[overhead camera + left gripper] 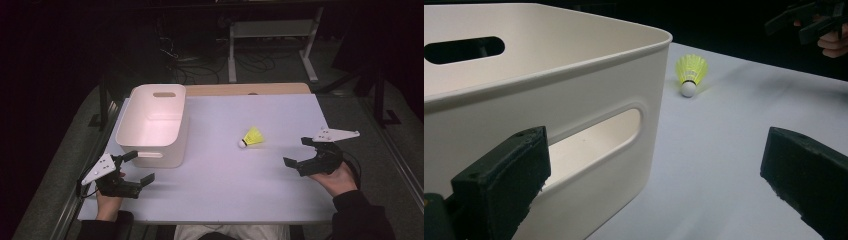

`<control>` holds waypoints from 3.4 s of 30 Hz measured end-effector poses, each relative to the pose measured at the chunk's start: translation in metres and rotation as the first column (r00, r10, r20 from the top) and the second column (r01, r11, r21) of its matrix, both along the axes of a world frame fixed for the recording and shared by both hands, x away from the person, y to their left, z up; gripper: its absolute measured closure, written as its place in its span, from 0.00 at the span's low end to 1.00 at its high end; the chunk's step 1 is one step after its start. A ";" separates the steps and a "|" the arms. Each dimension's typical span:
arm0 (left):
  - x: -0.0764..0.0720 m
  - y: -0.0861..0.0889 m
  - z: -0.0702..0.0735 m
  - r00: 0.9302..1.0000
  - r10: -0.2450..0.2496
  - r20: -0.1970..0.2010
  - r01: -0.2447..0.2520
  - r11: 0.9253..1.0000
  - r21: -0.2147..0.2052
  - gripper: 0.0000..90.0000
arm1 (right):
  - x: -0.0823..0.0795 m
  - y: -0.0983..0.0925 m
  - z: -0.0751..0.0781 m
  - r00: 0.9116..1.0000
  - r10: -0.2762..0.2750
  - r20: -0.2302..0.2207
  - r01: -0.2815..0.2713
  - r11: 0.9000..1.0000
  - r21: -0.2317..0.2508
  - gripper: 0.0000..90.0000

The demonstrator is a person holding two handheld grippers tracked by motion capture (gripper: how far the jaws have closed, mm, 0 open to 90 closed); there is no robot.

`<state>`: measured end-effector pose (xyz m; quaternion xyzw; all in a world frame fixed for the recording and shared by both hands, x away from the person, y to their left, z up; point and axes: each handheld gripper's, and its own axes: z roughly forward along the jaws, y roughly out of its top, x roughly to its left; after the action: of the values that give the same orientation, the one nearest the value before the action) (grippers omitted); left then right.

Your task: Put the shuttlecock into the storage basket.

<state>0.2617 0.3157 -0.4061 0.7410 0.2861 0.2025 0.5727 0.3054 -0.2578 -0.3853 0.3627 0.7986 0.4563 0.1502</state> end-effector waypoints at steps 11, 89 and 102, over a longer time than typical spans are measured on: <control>0.000 0.000 0.000 1.000 -0.001 0.001 0.001 1.000 -0.001 0.00 | 0.008 0.005 0.003 1.000 0.020 -0.013 -0.020 1.000 -0.014 0.00; -0.001 0.001 0.000 1.000 -0.004 0.006 0.004 1.000 -0.003 0.00 | 0.081 0.034 0.005 0.989 0.090 -0.116 -0.104 0.988 -0.114 0.07; -0.001 0.001 0.000 1.000 -0.005 0.005 0.005 1.000 -0.002 0.00 | 0.090 0.036 -0.005 0.975 0.130 -0.181 -0.151 0.982 -0.109 0.30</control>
<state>0.2610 0.3162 -0.4058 0.7405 0.2832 0.2026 0.5748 0.3953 -0.2216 -0.3905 0.3336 0.8587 0.3828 0.0692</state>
